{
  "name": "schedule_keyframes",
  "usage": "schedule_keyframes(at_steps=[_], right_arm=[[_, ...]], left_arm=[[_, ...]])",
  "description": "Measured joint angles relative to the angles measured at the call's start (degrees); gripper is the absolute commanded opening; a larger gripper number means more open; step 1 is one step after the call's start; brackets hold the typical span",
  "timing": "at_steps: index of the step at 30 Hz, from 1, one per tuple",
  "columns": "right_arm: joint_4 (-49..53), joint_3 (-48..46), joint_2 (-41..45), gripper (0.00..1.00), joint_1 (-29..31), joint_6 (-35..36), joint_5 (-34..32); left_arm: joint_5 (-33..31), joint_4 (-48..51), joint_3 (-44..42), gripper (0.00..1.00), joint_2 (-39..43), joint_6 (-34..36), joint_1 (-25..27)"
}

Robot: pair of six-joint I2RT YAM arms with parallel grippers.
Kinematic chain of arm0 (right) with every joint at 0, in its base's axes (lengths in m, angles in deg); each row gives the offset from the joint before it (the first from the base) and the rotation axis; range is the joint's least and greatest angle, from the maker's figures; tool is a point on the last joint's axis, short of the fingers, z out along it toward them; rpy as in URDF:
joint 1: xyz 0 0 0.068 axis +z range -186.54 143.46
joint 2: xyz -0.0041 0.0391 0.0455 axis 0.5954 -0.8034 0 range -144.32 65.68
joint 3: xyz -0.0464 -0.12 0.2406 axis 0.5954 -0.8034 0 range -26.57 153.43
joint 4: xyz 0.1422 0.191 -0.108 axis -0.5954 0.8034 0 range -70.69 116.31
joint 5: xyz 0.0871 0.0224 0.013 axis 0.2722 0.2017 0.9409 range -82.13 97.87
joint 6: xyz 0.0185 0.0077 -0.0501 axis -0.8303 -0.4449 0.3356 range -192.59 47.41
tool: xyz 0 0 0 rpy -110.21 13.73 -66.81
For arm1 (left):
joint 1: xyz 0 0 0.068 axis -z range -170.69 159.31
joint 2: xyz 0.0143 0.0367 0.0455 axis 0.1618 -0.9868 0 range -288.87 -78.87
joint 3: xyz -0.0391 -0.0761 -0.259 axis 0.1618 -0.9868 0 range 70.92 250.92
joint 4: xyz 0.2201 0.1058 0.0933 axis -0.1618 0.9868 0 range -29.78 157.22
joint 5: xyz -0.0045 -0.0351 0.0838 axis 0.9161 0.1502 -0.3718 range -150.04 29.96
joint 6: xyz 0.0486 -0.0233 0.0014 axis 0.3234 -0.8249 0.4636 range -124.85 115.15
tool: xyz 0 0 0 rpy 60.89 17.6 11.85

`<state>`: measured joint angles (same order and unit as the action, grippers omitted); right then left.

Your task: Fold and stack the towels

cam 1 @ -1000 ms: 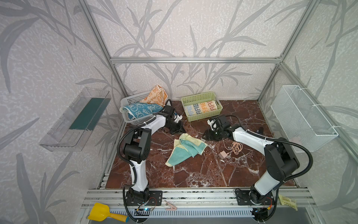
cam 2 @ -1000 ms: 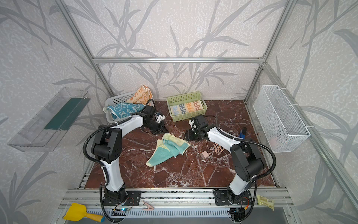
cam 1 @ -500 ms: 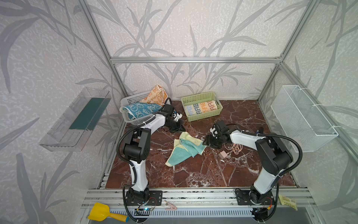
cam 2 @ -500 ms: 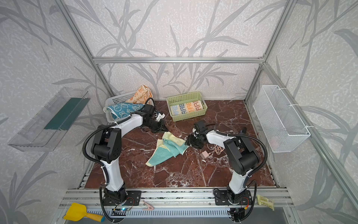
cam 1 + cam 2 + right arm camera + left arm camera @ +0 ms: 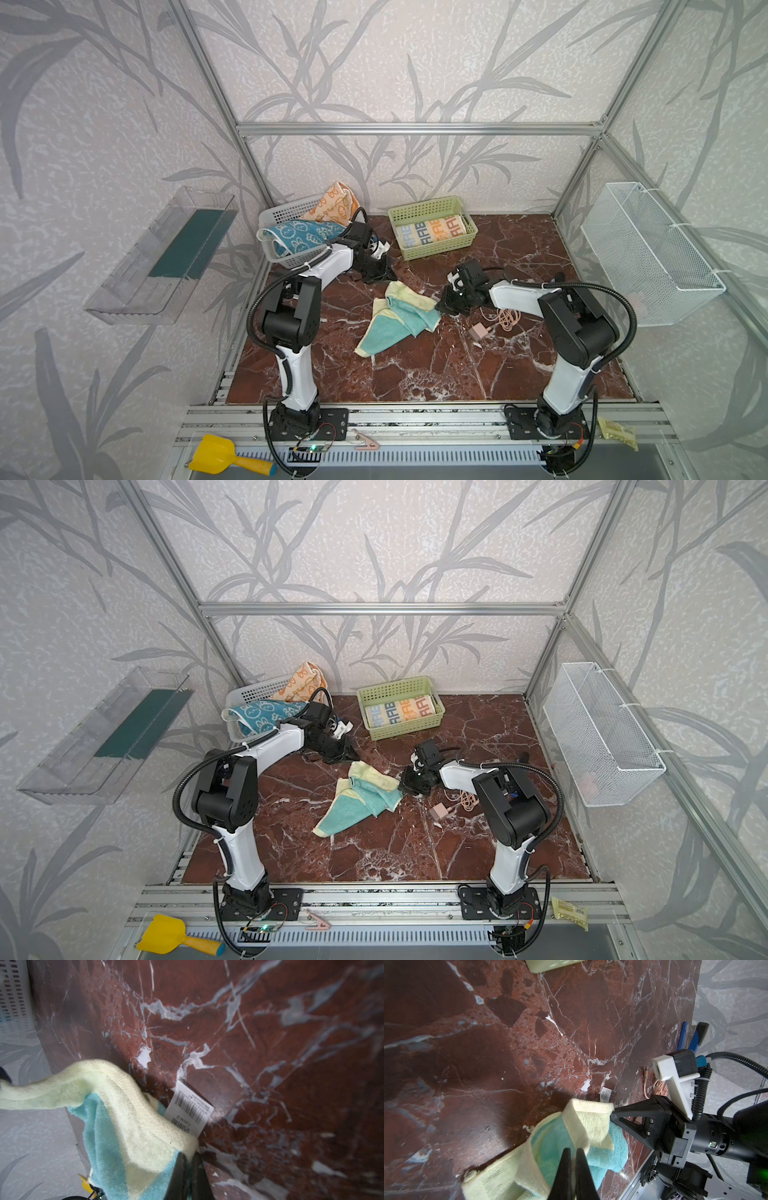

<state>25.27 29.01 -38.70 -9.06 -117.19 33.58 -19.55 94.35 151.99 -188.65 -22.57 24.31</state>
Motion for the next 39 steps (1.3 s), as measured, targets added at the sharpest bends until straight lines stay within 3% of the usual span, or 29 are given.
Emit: schedule_keyframes(at_steps=[6, 16, 22, 25, 28, 32, 34, 36, 39], right_arm=[[8.9, 3.1, 9.0, 0.00, 0.3, 5.7, -5.4], [26.5, 21.9, 32.2, 0.00, 8.0, 21.5, -18.3], [33.7, 27.5, 39.2, 0.00, 10.1, 26.1, -17.0], [36.4, 28.7, 37.8, 0.00, 10.4, 27.5, -14.4], [37.5, 26.1, 33.5, 0.02, 10.4, 28.4, -12.1], [33.1, 16.1, 22.4, 0.29, 10.4, 27.8, -8.5], [31.8, 12.9, 14.7, 0.35, 10.4, 27.2, -6.4], [31.4, 11.6, 9.5, 0.35, 10.4, 26.8, -4.5], [30.6, 11.5, 8.2, 0.28, 10.4, 26.1, -3.0]], left_arm=[[-1.9, 1.3, -1.1, 0.00, 9.5, 0.6, -1.2], [-11.2, 1.0, -1.0, 0.00, 39.0, 3.0, 0.9], [-16.4, 2.8, 2.0, 0.00, 50.1, 3.7, 5.8], [-18.5, 4.3, 1.1, 0.00, 51.8, 2.8, 6.3], [-20.9, 3.6, -6.3, 0.00, 52.2, 0.6, 6.3], [-22.0, -0.5, -22.3, 0.00, 48.3, -3.9, 5.6], [-22.0, -2.4, -28.5, 0.00, 43.7, -5.7, 4.7], [-22.0, -3.4, -32.2, 0.00, 39.6, -6.9, 3.4], [-21.9, -4.2, -33.8, 0.00, 35.2, -7.7, 1.9]])
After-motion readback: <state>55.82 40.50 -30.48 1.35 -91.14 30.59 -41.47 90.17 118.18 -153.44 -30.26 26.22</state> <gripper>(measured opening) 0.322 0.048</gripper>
